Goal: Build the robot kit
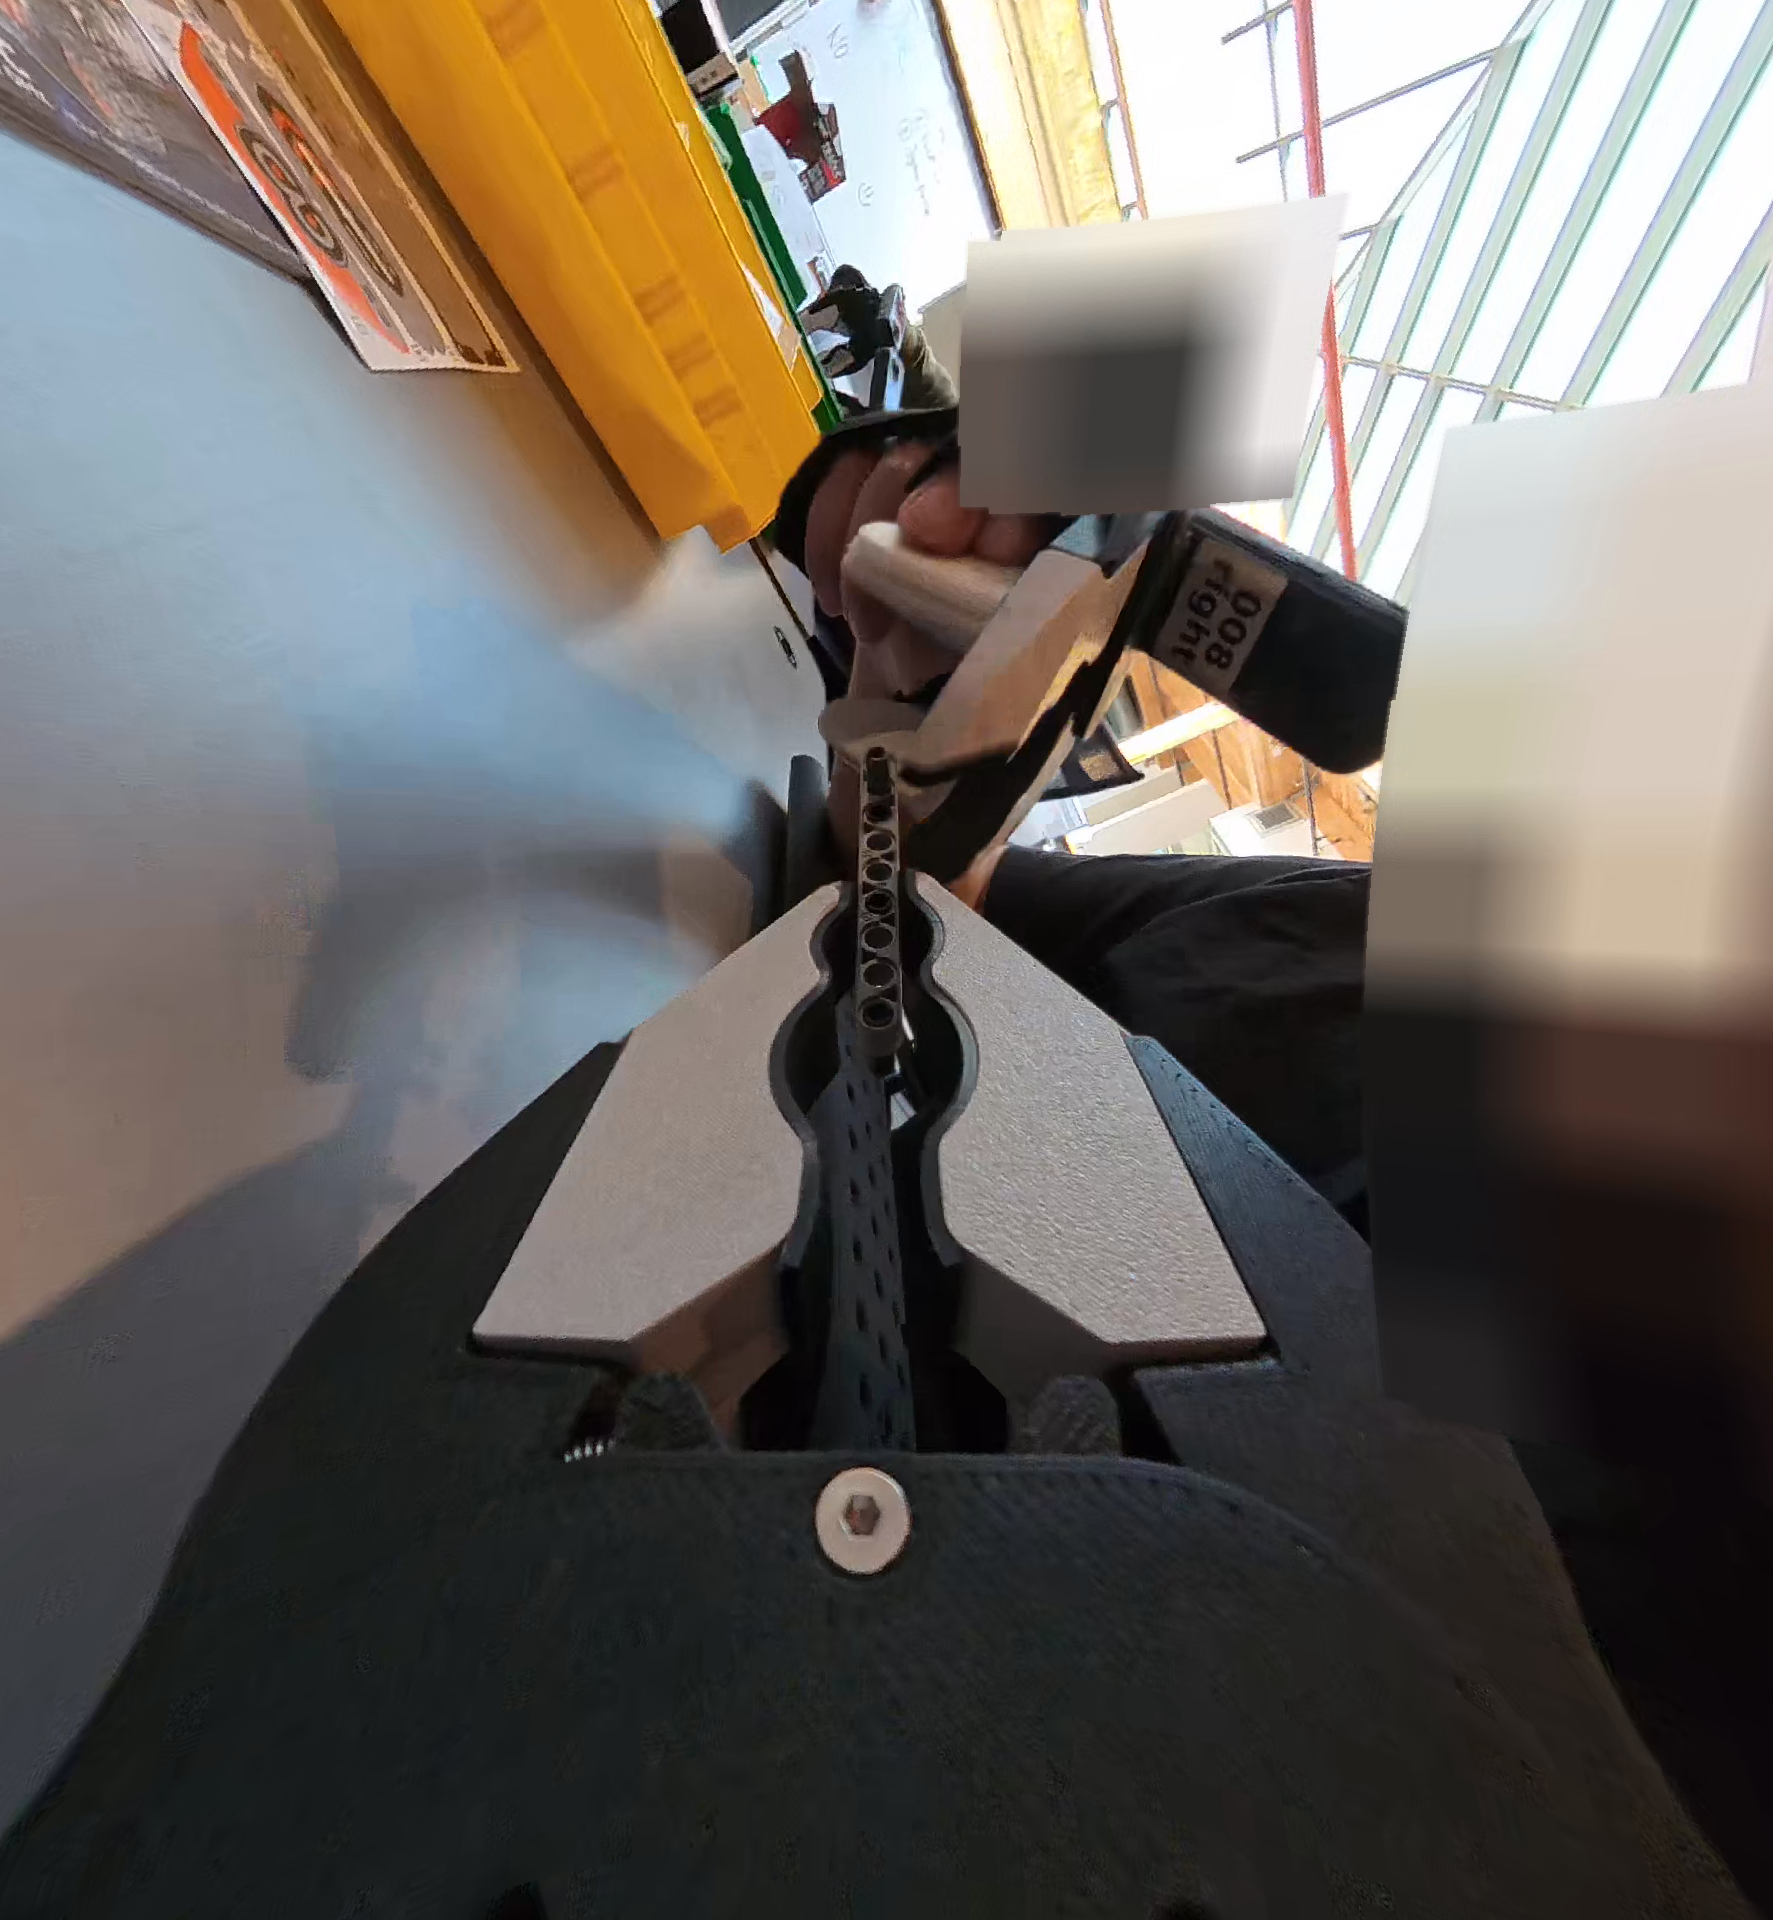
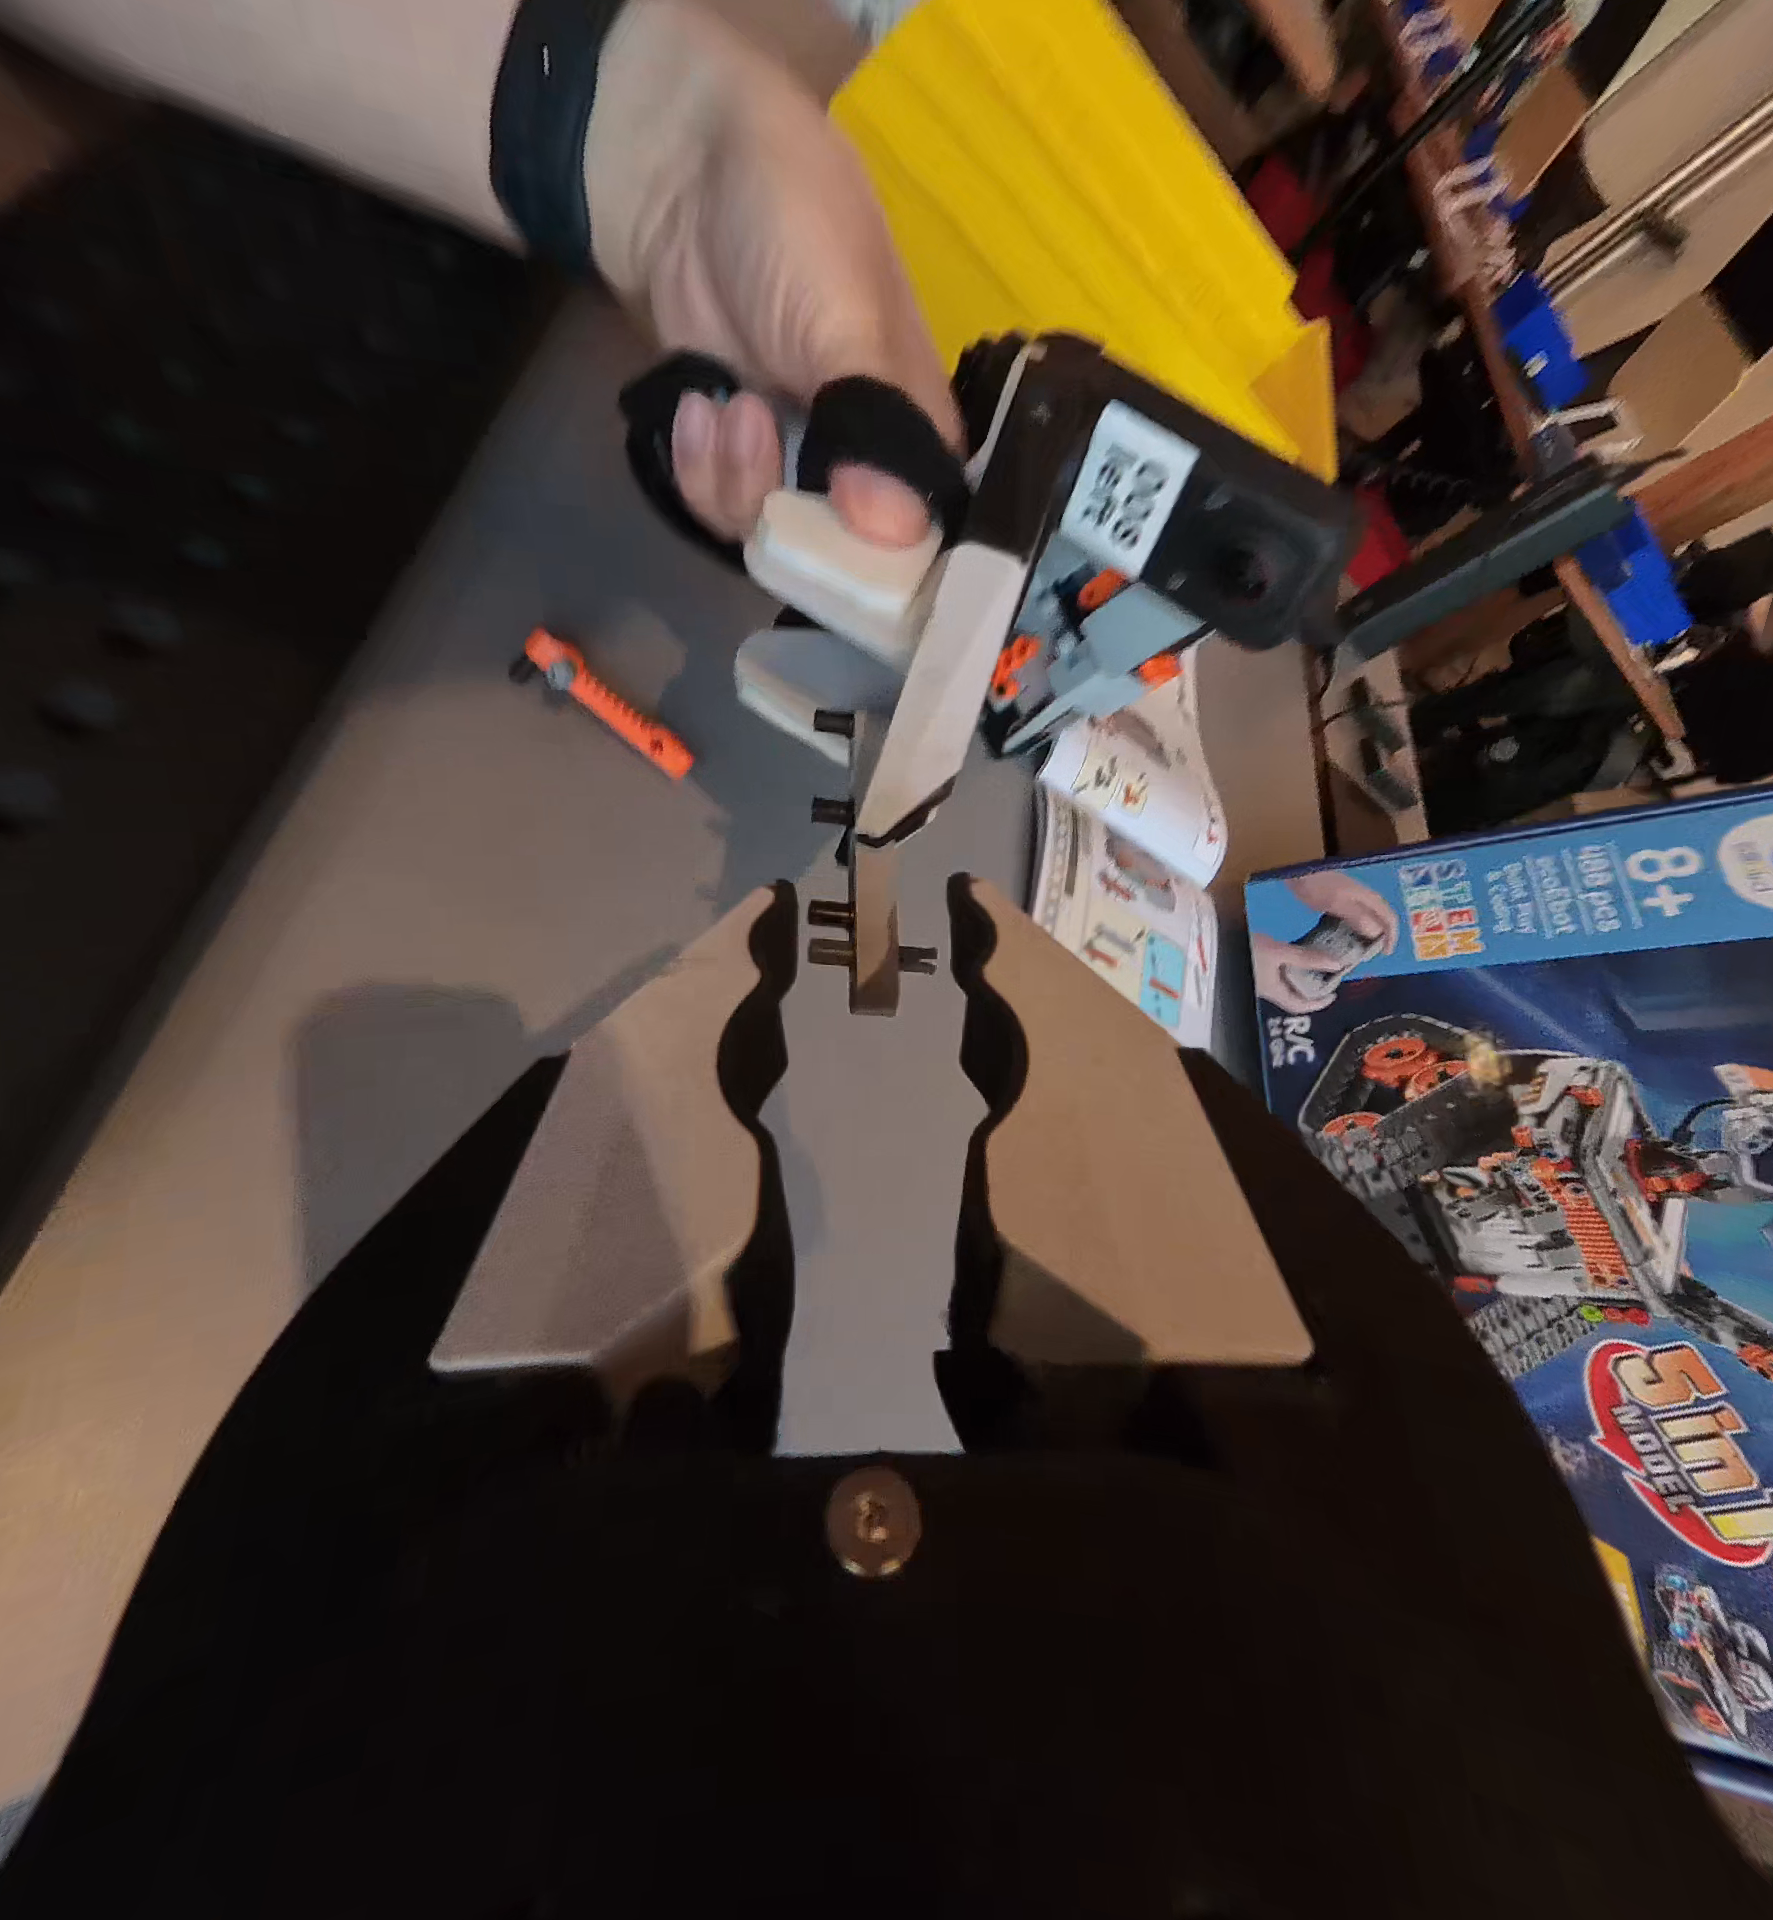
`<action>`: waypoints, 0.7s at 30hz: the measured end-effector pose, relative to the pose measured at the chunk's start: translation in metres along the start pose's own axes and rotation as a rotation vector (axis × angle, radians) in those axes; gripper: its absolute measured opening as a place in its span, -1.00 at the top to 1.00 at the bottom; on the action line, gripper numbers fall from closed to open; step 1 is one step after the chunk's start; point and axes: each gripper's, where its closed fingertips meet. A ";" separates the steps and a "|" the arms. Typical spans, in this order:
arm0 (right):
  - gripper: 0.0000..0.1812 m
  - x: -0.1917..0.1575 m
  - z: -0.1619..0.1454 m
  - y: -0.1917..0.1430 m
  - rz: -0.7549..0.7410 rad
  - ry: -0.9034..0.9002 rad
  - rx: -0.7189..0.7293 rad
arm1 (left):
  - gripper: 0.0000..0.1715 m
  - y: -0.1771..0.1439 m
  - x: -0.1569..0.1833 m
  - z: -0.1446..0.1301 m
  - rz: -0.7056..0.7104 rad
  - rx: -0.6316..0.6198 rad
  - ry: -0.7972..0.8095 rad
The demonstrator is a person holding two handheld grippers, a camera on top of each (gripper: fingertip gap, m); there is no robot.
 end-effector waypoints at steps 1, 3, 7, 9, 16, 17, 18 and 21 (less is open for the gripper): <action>0.72 -0.003 -0.005 0.003 0.017 0.004 -0.029 | 0.94 0.001 -0.003 -0.001 0.014 -0.005 0.004; 0.78 -0.007 -0.013 0.005 0.039 0.035 -0.065 | 0.93 0.001 -0.006 -0.002 0.032 -0.009 0.005; 0.83 -0.012 -0.012 0.004 0.079 0.095 -0.072 | 0.94 0.003 -0.005 -0.006 0.023 -0.027 0.000; 0.83 -0.012 -0.014 0.004 0.079 0.083 -0.082 | 0.93 0.002 -0.006 -0.007 0.032 -0.036 0.003; 0.83 -0.007 -0.018 0.001 0.059 0.094 -0.081 | 0.90 0.002 -0.008 -0.009 0.118 -0.085 0.250; 0.83 -0.008 -0.018 0.001 0.057 0.079 -0.084 | 0.91 0.002 -0.008 -0.010 0.120 -0.090 0.242; 0.83 -0.007 -0.018 0.002 0.051 0.061 -0.080 | 0.92 0.002 -0.008 -0.009 0.119 -0.085 0.219; 0.83 -0.003 -0.016 0.002 0.026 0.035 -0.054 | 0.93 0.001 -0.007 -0.006 0.105 -0.062 0.184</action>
Point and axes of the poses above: each gripper's, where its closed fingertips meet, y out along the fingers, z out of its top, x = y × z across the jaws, and after that the axes turned 10 degrees about x, right-handed
